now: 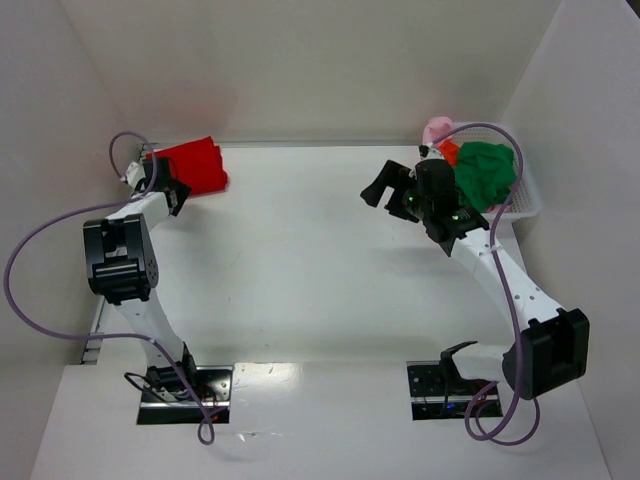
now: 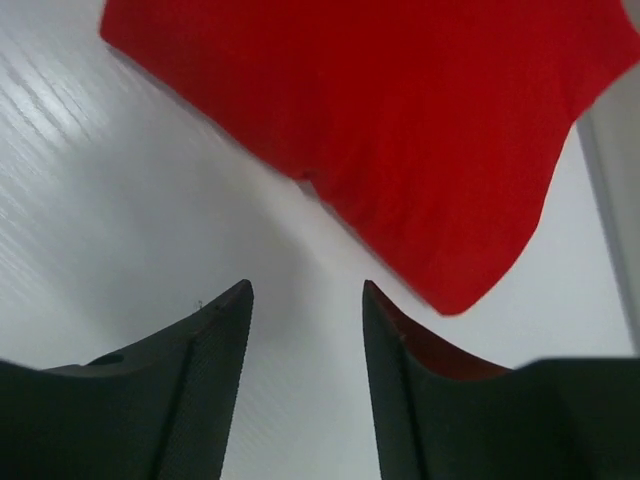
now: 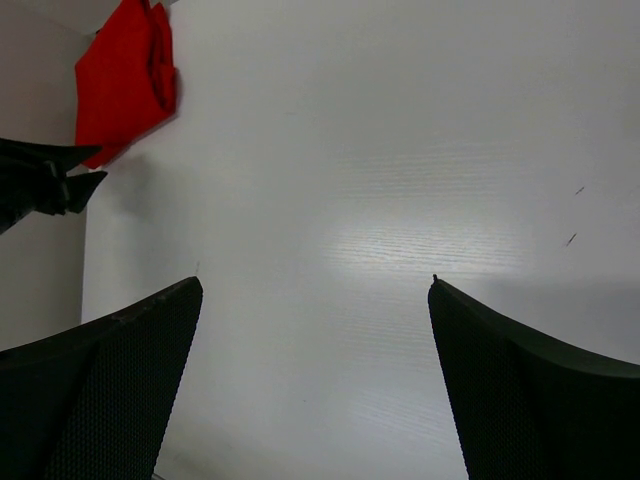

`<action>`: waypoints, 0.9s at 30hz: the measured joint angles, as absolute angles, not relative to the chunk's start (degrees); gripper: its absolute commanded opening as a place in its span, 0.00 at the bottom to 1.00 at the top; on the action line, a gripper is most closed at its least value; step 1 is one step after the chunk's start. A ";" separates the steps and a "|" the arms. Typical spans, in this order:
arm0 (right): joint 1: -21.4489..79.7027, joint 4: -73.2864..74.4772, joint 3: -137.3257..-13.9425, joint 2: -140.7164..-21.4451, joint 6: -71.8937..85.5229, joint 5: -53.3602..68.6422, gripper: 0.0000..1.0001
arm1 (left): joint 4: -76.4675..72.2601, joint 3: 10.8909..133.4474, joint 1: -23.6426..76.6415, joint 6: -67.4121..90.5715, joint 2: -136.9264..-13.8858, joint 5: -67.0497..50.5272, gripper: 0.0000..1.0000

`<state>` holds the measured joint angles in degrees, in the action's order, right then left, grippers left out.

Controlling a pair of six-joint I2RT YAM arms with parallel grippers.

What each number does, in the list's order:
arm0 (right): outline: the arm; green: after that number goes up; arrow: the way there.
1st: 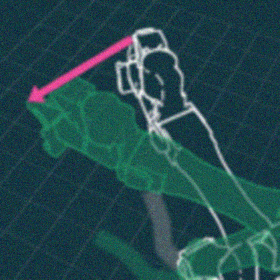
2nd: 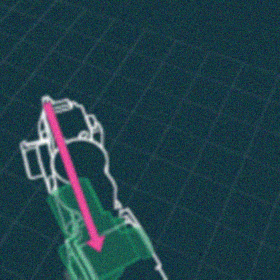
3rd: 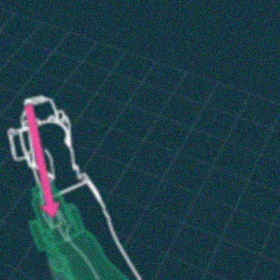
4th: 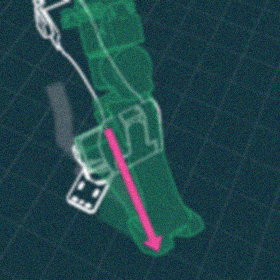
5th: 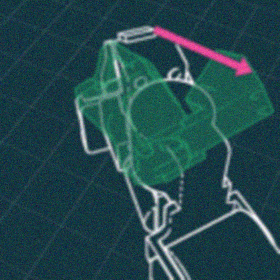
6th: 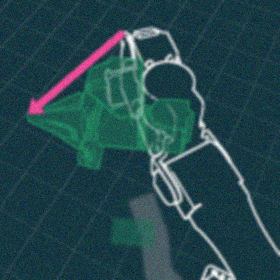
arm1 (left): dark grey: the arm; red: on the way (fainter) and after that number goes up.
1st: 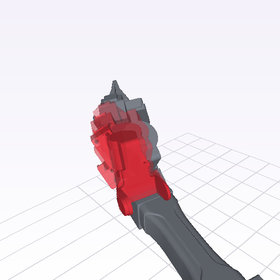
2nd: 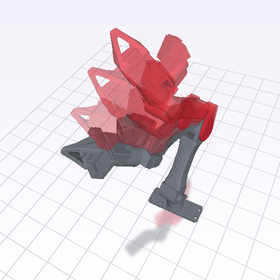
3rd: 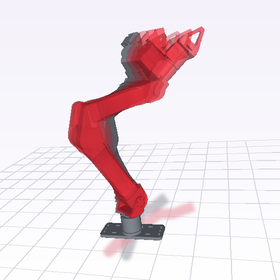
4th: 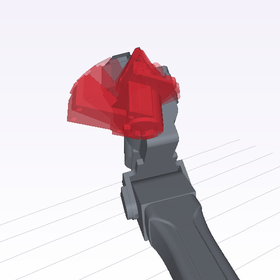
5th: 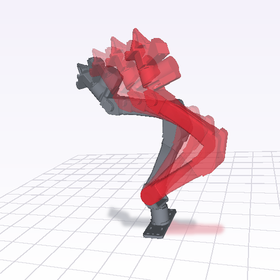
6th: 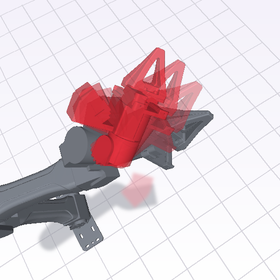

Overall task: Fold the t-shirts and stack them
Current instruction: Put the neatly folded tshirt into the corner of the board with the left arm

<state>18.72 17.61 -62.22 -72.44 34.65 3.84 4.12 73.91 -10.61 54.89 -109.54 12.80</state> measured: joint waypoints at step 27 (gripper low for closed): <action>18.72 17.65 -62.19 -78.19 36.32 2.17 0.99 | -4.36 75.02 -16.10 69.23 -119.09 21.85 0.27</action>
<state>18.72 17.65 -62.19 -78.19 36.32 2.17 -4.36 75.02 -16.10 69.23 -119.09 21.85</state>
